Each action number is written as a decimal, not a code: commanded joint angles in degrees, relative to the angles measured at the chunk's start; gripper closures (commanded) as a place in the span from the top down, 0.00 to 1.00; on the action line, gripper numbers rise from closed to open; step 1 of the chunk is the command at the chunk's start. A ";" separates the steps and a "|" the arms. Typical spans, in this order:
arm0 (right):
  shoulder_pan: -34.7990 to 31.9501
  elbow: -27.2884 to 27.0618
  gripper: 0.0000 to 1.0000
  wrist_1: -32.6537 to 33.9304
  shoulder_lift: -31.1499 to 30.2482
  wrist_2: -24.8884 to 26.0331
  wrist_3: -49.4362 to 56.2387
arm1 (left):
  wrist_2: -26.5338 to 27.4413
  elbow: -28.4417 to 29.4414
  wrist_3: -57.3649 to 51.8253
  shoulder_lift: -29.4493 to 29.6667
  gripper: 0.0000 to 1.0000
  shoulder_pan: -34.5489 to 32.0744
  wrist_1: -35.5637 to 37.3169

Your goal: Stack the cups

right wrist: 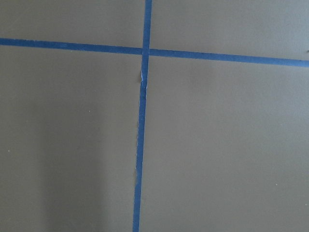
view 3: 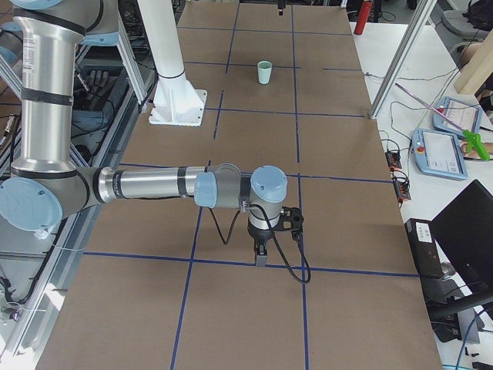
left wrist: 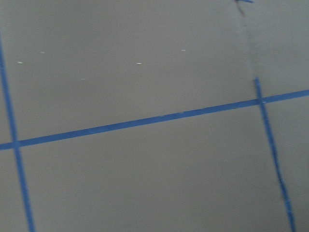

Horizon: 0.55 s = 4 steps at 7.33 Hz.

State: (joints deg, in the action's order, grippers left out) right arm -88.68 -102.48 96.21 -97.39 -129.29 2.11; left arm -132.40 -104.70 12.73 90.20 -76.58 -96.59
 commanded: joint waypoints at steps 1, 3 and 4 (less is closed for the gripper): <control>0.00 0.00 1.00 -0.06 0.00 0.00 0.00 | -0.05 8.16 -11.55 -1.87 1.00 -9.60 0.09; 0.00 0.00 1.00 0.03 0.00 0.00 0.00 | 0.22 12.49 -17.90 -2.57 1.00 -15.24 0.35; 0.00 0.00 1.00 0.03 0.00 0.00 0.00 | 0.22 13.03 -17.83 -2.75 1.00 -15.26 1.49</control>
State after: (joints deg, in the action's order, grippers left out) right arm -88.68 -102.48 96.21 -97.38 -129.29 2.11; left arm -132.22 -93.25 -3.76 87.84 -90.40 -96.02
